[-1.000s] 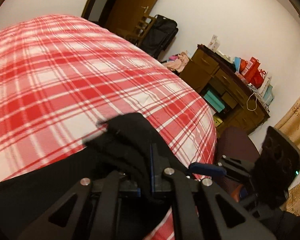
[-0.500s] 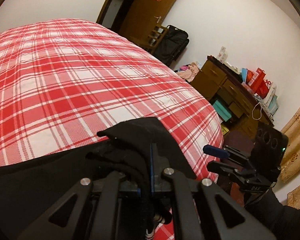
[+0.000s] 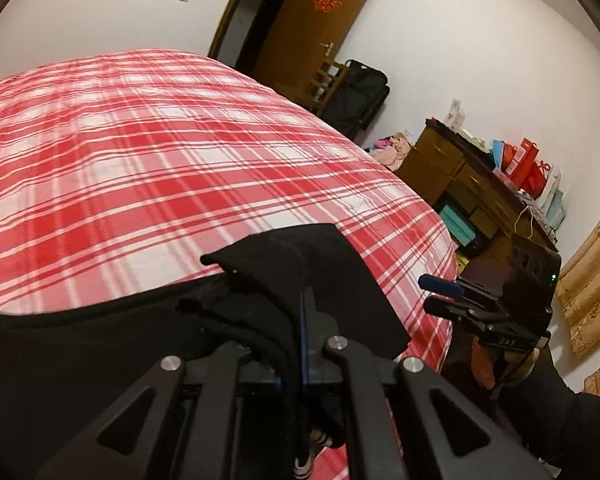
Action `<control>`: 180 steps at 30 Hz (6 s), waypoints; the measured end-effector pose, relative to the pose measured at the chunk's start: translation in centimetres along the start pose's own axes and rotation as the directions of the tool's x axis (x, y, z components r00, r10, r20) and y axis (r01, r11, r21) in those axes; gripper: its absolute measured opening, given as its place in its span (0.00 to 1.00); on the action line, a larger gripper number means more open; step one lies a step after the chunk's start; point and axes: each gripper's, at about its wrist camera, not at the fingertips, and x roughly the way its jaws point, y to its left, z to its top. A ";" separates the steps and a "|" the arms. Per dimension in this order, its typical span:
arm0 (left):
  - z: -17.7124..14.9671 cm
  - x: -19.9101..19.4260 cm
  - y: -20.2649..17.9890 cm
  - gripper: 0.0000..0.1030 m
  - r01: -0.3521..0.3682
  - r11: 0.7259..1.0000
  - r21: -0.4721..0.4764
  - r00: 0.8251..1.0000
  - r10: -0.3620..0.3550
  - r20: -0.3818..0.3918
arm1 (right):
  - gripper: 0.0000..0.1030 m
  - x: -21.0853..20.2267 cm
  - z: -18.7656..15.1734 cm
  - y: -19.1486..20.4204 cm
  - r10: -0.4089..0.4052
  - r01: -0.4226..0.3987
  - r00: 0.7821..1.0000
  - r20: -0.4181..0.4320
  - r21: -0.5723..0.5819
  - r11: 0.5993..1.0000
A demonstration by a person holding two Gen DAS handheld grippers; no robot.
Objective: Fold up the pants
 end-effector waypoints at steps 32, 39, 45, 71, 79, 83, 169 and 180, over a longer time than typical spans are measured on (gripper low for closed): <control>-7.2 -5.8 10.6 0.06 -0.225 0.966 -0.129 0.974 0.225 -0.016 | 0.51 3.5 -2.4 6.9 0.082 -0.098 0.991 -0.106 -0.156 0.983; -7.8 -5.1 11.4 0.39 -0.174 0.974 -0.144 0.985 0.175 -0.005 | 0.51 4.9 -2.2 10.6 0.117 -0.141 0.986 -0.120 -0.218 0.966; -6.8 -7.1 13.1 0.56 -0.047 0.975 -0.217 0.982 0.085 0.169 | 0.51 8.0 -3.5 12.1 0.040 -0.101 0.978 -0.203 -0.298 0.949; -11.7 -7.0 9.3 0.73 -0.500 0.865 -0.047 0.865 0.502 0.030 | 0.53 9.8 -0.6 12.0 0.025 -0.070 0.964 -0.263 -0.161 0.984; -11.7 -6.9 9.3 0.76 -0.496 0.866 -0.057 0.867 0.498 0.031 | 0.53 10.2 0.4 13.9 -0.012 -0.042 0.966 -0.257 -0.207 0.977; -11.6 -6.7 9.3 0.77 -0.495 0.867 -0.061 0.867 0.497 0.028 | 0.54 12.2 2.4 16.6 -0.084 0.023 0.976 -0.201 -0.288 0.957; -21.5 -27.8 27.1 0.53 -0.515 0.662 -0.545 0.727 0.674 0.132 | 0.57 13.6 -2.8 30.6 0.091 -0.121 0.992 -0.093 -0.395 0.911; -21.1 -28.0 27.1 0.23 -0.433 0.723 -0.538 0.792 0.590 0.157 | 0.58 13.0 -2.4 30.4 0.108 -0.128 0.991 -0.074 -0.378 0.917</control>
